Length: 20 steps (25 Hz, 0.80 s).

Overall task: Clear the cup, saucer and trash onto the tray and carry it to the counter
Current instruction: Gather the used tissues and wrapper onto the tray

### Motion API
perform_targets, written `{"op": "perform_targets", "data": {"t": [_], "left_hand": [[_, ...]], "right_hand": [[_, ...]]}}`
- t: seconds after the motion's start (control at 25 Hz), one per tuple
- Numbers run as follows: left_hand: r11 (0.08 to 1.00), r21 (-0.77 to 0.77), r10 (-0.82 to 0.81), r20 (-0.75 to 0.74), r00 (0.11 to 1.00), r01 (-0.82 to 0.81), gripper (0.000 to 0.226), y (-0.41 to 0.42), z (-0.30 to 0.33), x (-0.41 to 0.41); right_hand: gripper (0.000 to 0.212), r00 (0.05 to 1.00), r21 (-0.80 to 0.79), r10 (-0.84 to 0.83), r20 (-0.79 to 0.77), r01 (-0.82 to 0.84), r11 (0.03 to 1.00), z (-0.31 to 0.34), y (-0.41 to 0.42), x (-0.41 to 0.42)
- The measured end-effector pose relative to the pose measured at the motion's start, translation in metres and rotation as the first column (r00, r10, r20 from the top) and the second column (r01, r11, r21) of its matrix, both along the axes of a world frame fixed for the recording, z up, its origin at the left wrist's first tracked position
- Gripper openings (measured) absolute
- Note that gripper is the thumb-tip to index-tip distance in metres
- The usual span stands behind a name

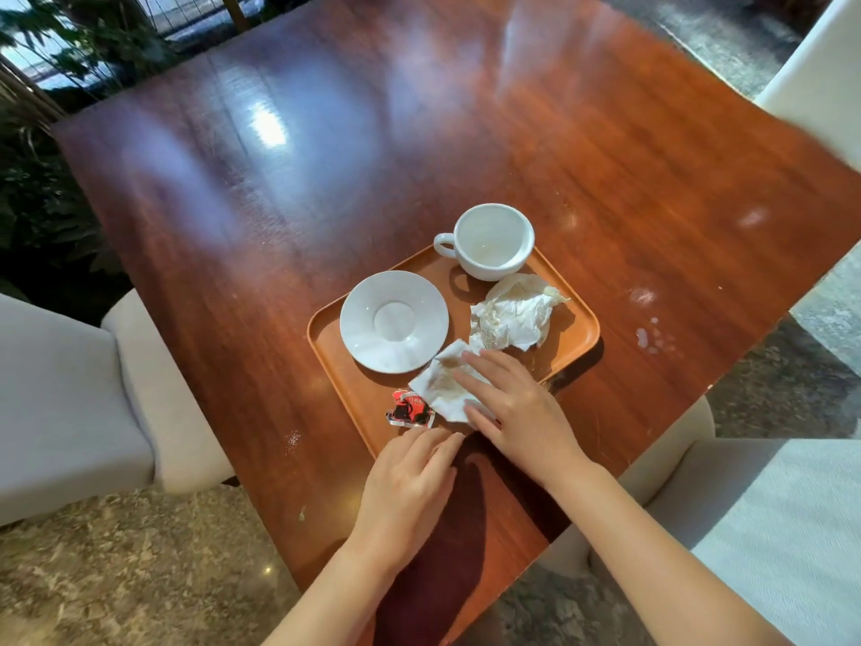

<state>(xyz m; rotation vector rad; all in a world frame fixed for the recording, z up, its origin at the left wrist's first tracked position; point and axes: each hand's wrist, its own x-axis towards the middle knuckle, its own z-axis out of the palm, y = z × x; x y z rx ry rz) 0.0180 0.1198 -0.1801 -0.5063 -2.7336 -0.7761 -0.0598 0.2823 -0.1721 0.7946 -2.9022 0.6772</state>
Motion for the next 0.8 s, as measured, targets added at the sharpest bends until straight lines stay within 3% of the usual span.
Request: {"op": "perform_targets", "data": {"t": [0.12,0.24,0.36,0.8], "left_hand": [[0.994,-0.051,0.106,0.107,0.989,-0.101,0.016,-0.007,-0.007,0.003],[0.986,-0.077,0.155,0.119,0.981,-0.146,0.007,-0.006,-0.01,0.0],[0.976,-0.063,0.214,0.137,0.967,-0.207,0.011,-0.001,-0.012,0.001],[0.926,-0.079,0.376,0.114,0.92,-0.369,0.009,-0.054,-0.005,-0.042]], "right_hand": [[0.047,0.993,0.068,0.049,0.108,-0.056,0.996,0.001,-0.007,-0.007],[0.041,0.994,0.081,0.061,0.089,-0.068,0.994,-0.001,-0.009,-0.008],[0.031,0.998,0.072,0.016,0.057,-0.02,0.997,-0.003,-0.012,-0.007],[0.029,0.999,0.045,-0.021,0.044,0.019,0.999,-0.008,-0.077,-0.049]]}}
